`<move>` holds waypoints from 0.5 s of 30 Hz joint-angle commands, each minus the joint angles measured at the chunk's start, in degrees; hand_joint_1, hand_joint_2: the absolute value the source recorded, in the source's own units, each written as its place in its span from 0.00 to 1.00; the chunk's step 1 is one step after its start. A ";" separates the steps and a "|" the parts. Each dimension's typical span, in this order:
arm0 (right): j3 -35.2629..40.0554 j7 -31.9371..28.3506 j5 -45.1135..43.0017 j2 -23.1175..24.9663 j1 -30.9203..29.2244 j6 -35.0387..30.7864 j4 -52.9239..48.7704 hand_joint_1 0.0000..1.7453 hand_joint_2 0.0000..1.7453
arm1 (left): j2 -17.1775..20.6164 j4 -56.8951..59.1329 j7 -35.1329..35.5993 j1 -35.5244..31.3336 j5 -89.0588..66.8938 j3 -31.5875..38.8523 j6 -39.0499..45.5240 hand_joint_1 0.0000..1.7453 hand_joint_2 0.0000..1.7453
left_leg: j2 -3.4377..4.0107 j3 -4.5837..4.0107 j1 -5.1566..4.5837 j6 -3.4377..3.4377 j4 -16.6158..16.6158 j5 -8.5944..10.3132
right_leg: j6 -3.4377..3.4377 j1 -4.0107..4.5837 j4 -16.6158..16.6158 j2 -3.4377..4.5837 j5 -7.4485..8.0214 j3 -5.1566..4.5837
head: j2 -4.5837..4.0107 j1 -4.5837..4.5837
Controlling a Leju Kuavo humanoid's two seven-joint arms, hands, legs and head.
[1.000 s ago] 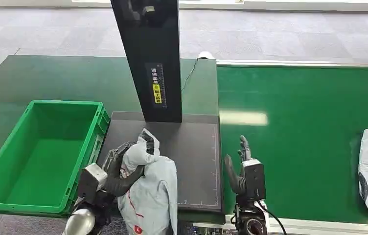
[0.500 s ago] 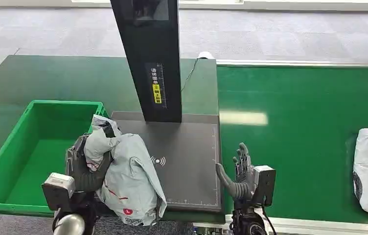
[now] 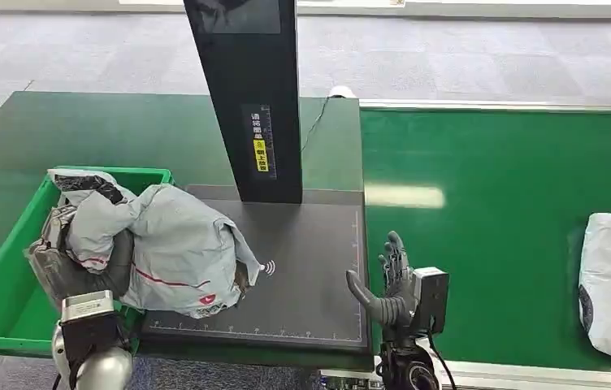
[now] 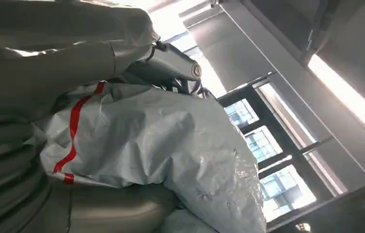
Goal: Moved the parcel from conveyor to table for the left to box.
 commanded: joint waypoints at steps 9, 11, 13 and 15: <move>1.35 4.17 9.69 -0.82 3.86 3.48 -2.58 0.00 1.00 | 0.12 21.72 28.91 -7.08 -22.23 16.18 -7.02 0.86 1.00 | -0.06 0.01 0.03 0.01 -0.07 0.06 | -0.03 0.03 -0.08 0.04 0.05 -0.01 | 0.00 0.00; 0.96 4.14 9.97 -0.62 4.12 3.95 -2.87 0.00 1.00 | 0.37 23.50 29.71 -8.13 -22.73 17.63 -6.92 0.83 1.00 | -0.09 0.02 0.03 0.02 -0.07 0.06 | -0.03 0.03 -0.09 0.01 0.03 0.01 | 0.00 0.00; 0.90 3.95 7.42 -0.82 4.34 7.02 -3.02 0.00 1.00 | 0.79 25.66 29.86 -9.60 -22.80 18.76 -7.27 0.84 1.00 | -0.09 0.02 0.02 0.01 -0.06 0.05 | -0.03 0.03 -0.06 -0.01 0.01 0.01 | 0.00 -0.02; 0.84 3.87 7.53 -0.81 4.37 7.15 -3.23 0.00 1.00 | 0.88 26.13 29.96 -10.28 -22.83 19.58 -7.16 0.77 1.00 | -0.16 0.01 0.05 0.02 -0.07 0.06 | -0.04 0.05 -0.10 -0.03 0.03 0.03 | 0.00 0.00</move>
